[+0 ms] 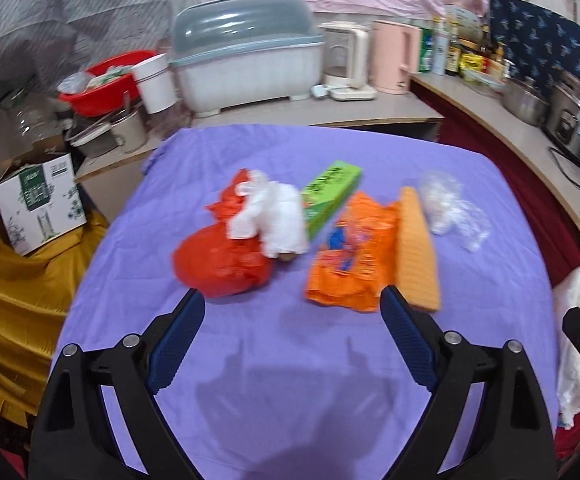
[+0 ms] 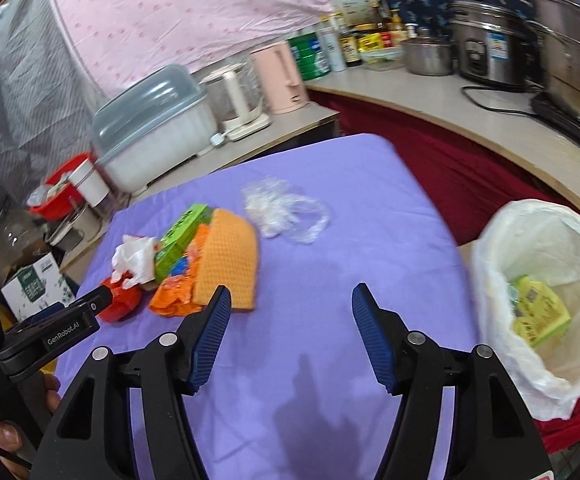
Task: Collect trash
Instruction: 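Move both tools back over the remaining trash pile, then grasp the red plastic bag with the left tool while the right tool grasps the orange foam net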
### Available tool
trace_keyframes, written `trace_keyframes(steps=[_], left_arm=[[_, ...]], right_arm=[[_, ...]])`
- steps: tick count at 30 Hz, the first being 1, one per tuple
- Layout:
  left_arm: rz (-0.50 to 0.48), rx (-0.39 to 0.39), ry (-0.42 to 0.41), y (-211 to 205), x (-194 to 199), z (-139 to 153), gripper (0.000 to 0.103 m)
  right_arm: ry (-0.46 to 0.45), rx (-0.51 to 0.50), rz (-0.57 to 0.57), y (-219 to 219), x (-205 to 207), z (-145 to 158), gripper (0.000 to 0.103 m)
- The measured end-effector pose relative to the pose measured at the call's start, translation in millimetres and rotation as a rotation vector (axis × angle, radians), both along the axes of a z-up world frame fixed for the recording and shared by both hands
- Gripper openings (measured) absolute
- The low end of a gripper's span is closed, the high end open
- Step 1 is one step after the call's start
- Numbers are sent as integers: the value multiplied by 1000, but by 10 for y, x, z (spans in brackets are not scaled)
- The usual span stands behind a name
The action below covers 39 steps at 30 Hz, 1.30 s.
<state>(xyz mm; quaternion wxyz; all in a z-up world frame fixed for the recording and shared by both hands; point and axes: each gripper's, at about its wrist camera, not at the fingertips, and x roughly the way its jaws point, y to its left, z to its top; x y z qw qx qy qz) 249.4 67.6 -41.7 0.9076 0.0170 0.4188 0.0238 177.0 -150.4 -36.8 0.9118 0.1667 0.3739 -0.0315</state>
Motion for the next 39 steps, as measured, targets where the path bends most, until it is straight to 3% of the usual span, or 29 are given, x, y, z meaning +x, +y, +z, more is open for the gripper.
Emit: trace_keyframes(steps=[11, 19, 25, 27, 28, 33, 39], left_arm=[[59, 18, 43, 629, 406, -316, 90], [-27, 32, 36, 732, 681, -516, 93], [-75, -21, 74, 751, 835, -708, 94], [-89, -34, 92, 738, 848, -768, 94], [-92, -38, 94, 736, 842, -778, 94], [-87, -85, 95, 758, 756, -746, 69], [-64, -82, 78, 770, 538, -583, 50]], right_arm=[[64, 1, 102, 664, 727, -327, 61], [104, -16, 106, 823, 1136, -579, 61], [146, -23, 89, 793, 1270, -801, 61], [156, -17, 86, 770, 1274, -845, 57], [157, -14, 86, 757, 1264, -859, 48], [162, -13, 98, 729, 1189, -855, 23], [123, -16, 107, 713, 979, -663, 19]])
